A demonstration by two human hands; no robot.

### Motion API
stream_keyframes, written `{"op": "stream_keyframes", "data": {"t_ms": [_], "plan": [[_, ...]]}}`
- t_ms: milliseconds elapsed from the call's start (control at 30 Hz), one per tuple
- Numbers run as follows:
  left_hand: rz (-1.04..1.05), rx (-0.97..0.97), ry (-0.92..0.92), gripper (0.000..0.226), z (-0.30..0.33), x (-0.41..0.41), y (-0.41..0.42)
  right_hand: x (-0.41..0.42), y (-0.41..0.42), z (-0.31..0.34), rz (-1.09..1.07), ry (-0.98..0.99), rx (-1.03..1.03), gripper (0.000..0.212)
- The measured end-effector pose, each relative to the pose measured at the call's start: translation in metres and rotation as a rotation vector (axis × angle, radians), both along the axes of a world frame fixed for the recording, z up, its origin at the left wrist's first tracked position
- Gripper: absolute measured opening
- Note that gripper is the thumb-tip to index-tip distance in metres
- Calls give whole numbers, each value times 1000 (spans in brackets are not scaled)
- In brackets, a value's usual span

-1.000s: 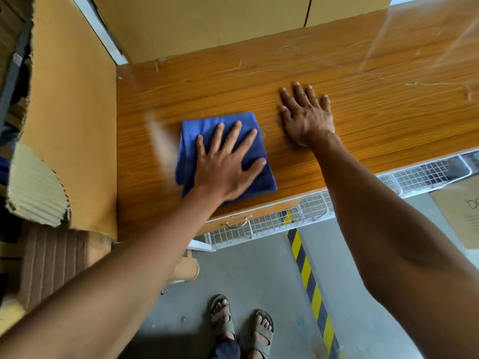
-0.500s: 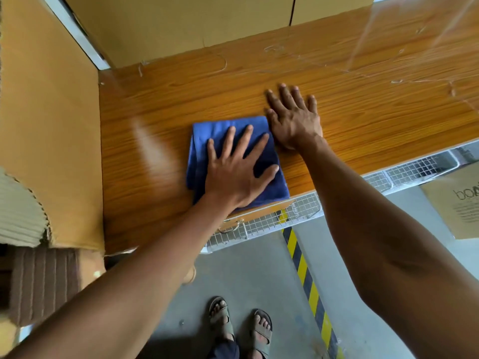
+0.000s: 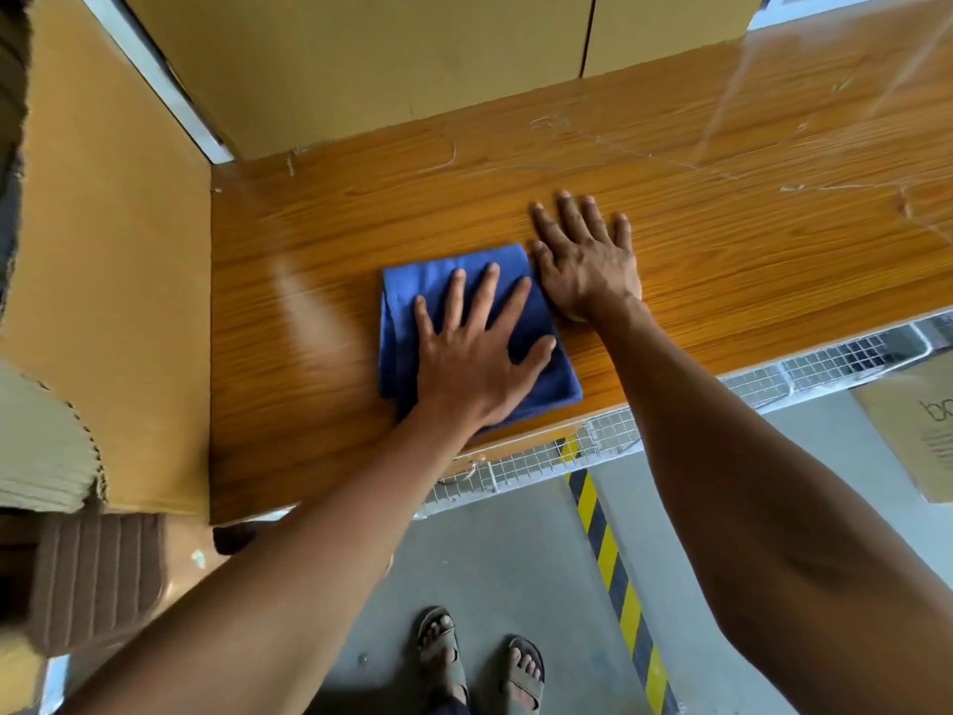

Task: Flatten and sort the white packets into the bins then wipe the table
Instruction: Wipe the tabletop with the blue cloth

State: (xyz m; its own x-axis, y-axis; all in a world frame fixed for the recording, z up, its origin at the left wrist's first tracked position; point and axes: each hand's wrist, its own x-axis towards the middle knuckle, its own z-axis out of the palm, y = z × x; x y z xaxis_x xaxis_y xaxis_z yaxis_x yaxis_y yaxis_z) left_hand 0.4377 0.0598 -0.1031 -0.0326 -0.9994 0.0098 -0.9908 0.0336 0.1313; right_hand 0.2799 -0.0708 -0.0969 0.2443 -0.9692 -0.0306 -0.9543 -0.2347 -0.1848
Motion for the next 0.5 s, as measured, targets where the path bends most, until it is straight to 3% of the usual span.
{"op": "stream_keyframes", "data": {"t_ms": [133,333,500], "plan": [[7,42,10,79,2,6,-13,-2,0,0,5,-11,-10,62],[365,163,57,81,20,99,-154,-3,-4,-6,10,1,-21,64],[352,152,46,80,16,111,-95,-3,-5,-3,13,17,-2,65]]}}
